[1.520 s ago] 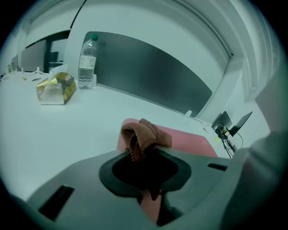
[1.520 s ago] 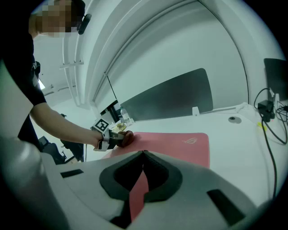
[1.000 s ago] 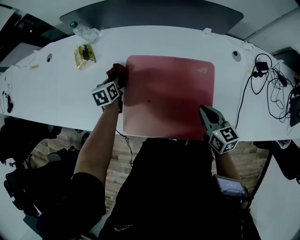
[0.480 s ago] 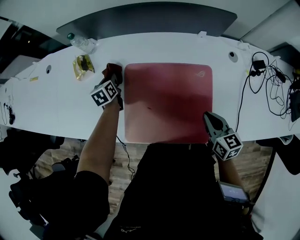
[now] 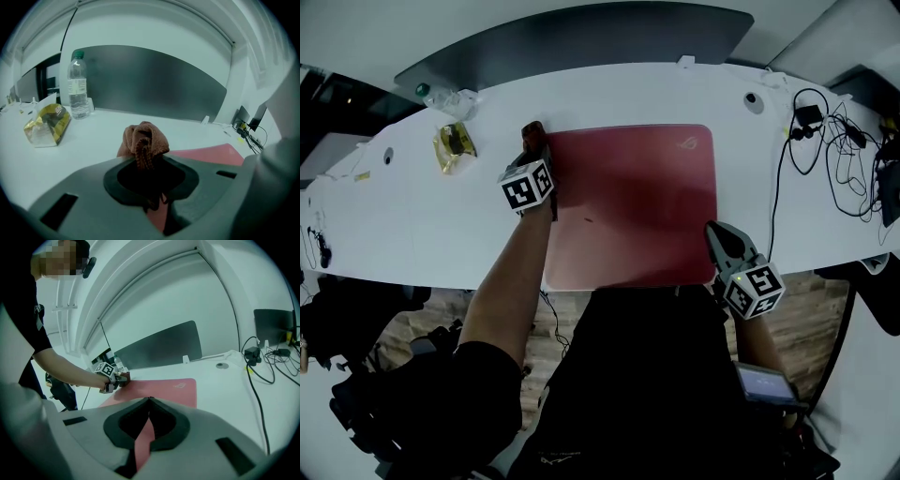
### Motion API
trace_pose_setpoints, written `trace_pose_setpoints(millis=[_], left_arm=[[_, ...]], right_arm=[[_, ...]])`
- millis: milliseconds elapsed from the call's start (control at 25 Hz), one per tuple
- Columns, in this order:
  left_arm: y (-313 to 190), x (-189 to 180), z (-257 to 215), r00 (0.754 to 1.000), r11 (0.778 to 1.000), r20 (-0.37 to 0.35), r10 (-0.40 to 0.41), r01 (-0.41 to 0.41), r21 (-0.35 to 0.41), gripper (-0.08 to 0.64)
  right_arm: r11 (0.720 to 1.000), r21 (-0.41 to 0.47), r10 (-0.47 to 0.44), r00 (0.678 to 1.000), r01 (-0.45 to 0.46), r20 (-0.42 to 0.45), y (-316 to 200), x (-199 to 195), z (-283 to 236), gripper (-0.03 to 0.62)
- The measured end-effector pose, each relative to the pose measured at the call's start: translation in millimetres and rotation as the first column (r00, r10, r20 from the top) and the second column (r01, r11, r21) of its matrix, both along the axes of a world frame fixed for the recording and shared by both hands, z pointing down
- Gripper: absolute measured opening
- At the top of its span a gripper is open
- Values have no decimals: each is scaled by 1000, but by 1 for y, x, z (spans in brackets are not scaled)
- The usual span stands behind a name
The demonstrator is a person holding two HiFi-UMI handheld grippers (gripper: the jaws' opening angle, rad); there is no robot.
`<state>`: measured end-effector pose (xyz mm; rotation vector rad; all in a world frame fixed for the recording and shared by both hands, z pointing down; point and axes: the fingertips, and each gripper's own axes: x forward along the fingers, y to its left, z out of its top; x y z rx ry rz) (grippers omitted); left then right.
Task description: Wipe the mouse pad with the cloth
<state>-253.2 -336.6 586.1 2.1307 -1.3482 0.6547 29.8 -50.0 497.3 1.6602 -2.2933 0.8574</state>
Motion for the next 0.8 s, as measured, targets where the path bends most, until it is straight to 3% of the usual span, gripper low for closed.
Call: trace_pose_setpoints(millis=[360, 800], left_arm=[[14, 44, 6, 997, 997, 43, 71, -70, -32, 74], [30, 111, 5, 996, 995, 43, 81, -79, -54, 74]], right_arm=[[1000, 4, -4, 999, 4, 44, -1, 13, 8, 26], [999, 14, -39, 996, 38, 83, 1, 50, 8, 25]])
